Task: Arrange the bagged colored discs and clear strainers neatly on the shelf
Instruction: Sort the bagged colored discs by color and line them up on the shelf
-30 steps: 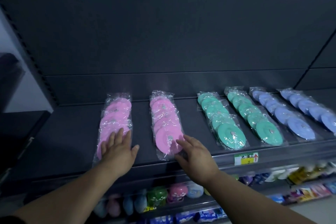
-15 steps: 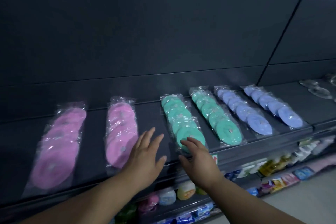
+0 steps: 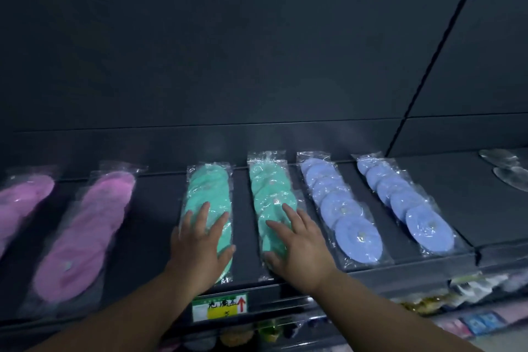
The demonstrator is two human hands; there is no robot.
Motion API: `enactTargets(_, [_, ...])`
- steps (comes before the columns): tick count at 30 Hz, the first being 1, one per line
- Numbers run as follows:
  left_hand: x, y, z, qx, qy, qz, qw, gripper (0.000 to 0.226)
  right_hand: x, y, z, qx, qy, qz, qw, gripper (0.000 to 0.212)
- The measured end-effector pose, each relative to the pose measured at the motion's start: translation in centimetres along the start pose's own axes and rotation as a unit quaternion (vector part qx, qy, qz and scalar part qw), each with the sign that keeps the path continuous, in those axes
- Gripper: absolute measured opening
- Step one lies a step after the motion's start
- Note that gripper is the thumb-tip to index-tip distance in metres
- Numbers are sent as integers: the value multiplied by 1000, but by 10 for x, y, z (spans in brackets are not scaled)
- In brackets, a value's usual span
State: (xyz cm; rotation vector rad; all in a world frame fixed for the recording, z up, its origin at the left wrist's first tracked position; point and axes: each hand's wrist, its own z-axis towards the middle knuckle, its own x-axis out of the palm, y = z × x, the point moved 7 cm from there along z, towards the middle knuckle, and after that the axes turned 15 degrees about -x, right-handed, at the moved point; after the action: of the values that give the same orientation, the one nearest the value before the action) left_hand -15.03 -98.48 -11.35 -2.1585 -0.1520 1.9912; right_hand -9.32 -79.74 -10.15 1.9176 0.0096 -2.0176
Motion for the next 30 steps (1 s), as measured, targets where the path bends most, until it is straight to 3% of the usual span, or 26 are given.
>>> enactTargets(3, [12, 3, 3, -14, 26, 29, 999, 70, 7, -6, 7, -37, 36, 13, 999, 64])
enactTargets(7, [15, 7, 2, -21, 23, 9, 999, 95, 10, -18, 6, -55, 44, 34, 997, 65])
enactTargets(12, [8, 7, 0, -32, -8, 10, 999, 94, 10, -22, 7, -66, 32, 64, 995, 67])
enactTargets(16, [-7, -13, -10, -11, -64, -10, 998, 85, -11, -26, -5, -67, -55, 87, 992, 72])
enactTargets(21, [1, -84, -30, 101, -35, -38, 994, 80, -28, -77, -39, 25, -135, 45, 990, 61])
enactTargets(25, [15, -126, -33, 172, -17, -23, 985, 60, -27, -113, -58, 78, -57, 16, 995, 55])
enactTargets(30, [25, -137, -25, 190, 21, -13, 982, 68, -22, -122, -60, 80, -11, 56, 995, 55])
